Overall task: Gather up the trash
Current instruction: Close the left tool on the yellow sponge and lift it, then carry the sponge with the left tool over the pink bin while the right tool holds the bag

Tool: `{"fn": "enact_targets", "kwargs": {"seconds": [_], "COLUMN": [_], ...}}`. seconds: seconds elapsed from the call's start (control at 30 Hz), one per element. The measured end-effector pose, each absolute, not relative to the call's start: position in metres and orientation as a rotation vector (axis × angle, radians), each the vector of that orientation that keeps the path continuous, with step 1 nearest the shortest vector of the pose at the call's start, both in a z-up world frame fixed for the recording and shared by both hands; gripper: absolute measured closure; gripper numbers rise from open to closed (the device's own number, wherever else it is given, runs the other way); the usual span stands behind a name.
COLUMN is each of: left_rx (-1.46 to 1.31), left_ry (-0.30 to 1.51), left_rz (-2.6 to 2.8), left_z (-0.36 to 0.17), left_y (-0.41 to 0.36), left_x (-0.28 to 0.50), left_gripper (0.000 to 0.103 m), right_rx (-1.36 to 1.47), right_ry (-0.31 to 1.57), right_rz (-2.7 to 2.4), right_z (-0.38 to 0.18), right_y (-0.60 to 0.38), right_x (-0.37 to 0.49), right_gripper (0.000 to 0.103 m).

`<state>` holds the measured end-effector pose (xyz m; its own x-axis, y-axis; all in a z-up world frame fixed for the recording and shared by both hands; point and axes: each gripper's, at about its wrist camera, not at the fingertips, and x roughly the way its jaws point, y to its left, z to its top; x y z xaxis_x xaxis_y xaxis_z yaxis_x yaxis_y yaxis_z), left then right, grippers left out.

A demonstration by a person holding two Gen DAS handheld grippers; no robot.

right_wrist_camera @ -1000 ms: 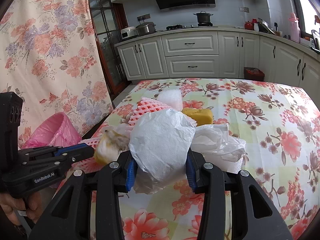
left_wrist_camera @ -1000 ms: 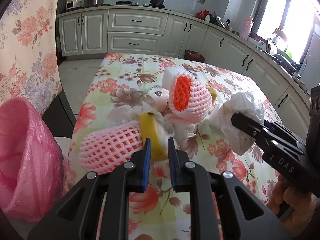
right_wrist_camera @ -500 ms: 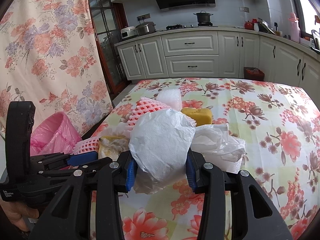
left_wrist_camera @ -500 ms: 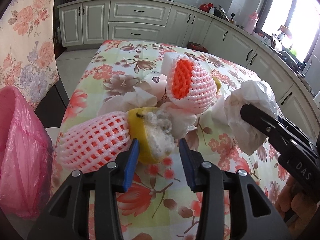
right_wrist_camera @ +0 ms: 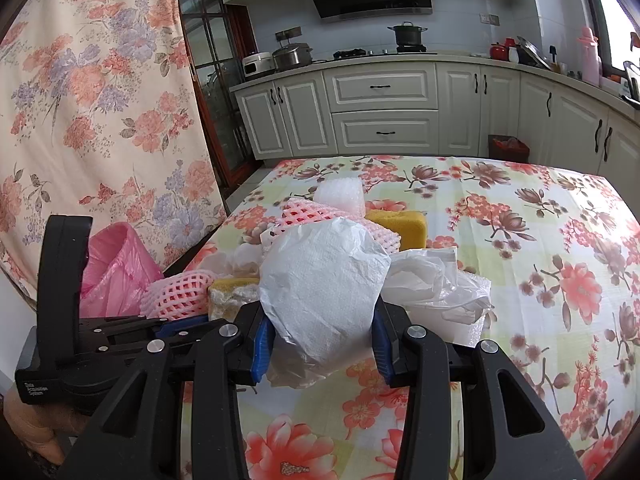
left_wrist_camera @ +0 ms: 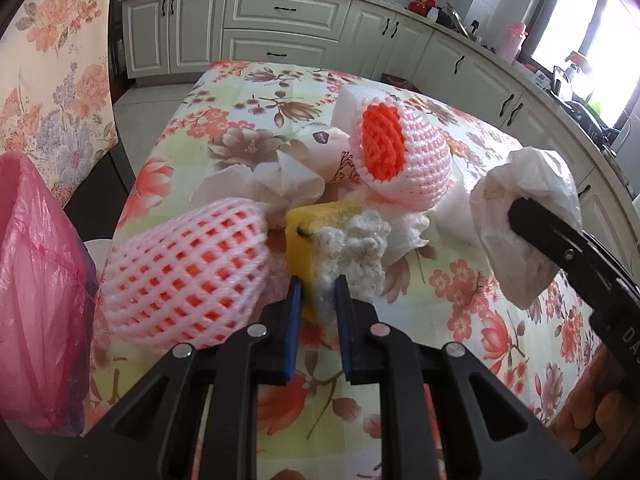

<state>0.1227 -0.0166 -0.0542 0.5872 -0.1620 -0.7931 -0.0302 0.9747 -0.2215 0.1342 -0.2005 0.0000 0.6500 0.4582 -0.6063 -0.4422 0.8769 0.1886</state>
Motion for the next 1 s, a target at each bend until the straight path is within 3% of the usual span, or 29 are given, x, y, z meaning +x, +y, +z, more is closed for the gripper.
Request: {"fn": "enact_targets", "kwargs": {"seconds": [1.0], "left_rx": [-0.236], "left_ry": [0.683], "left_rz": [-0.006], "left_z": [0.051], "left_y": [0.044], "left_x": [0.045], "left_gripper": [0.087], "right_rx": [-0.035], "right_ry": [0.634], "right_rz": [0.546], "right_z": [0.037], "right_y": [-0.17], "right_x": [0.112], "right_gripper": [0.063]}}
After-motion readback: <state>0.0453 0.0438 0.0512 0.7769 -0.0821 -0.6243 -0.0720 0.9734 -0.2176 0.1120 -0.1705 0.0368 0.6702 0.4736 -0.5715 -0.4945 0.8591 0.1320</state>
